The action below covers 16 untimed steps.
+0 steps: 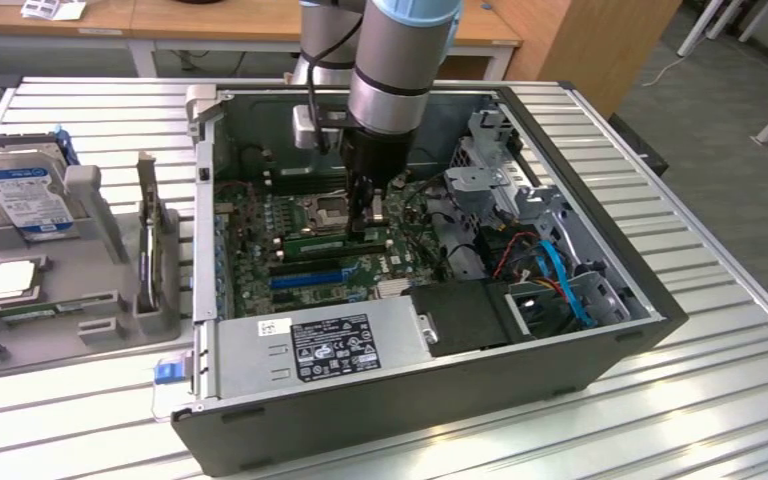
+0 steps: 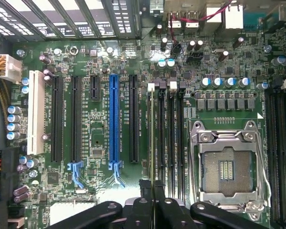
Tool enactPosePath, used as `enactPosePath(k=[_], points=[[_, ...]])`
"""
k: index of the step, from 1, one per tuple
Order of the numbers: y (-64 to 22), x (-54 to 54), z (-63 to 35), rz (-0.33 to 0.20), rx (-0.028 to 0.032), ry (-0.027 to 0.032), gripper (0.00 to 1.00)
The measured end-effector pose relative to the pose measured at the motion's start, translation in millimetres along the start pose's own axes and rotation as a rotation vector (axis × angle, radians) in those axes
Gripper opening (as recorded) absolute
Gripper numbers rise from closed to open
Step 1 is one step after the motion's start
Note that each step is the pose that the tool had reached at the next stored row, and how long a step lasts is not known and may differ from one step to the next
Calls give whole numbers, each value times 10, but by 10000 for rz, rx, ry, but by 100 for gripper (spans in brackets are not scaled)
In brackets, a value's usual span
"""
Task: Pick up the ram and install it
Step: 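Insert the ram into the slot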
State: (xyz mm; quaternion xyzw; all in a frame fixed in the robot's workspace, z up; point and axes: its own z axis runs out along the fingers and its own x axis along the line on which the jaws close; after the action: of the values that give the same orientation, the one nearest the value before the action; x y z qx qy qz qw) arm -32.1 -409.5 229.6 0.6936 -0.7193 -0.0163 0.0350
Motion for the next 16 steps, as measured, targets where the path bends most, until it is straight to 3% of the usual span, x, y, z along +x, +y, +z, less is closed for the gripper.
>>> enactPosePath(k=[3,4,7,12,16], points=[[0,0,0,-1,-2,-1,12],[-3,0,-1,-2,-30,2,12],[-29,0,-3,-4,-197,9,12],[-65,-2,-5,-11,-390,16,12],[-111,-3,-9,-15,-610,24,12]])
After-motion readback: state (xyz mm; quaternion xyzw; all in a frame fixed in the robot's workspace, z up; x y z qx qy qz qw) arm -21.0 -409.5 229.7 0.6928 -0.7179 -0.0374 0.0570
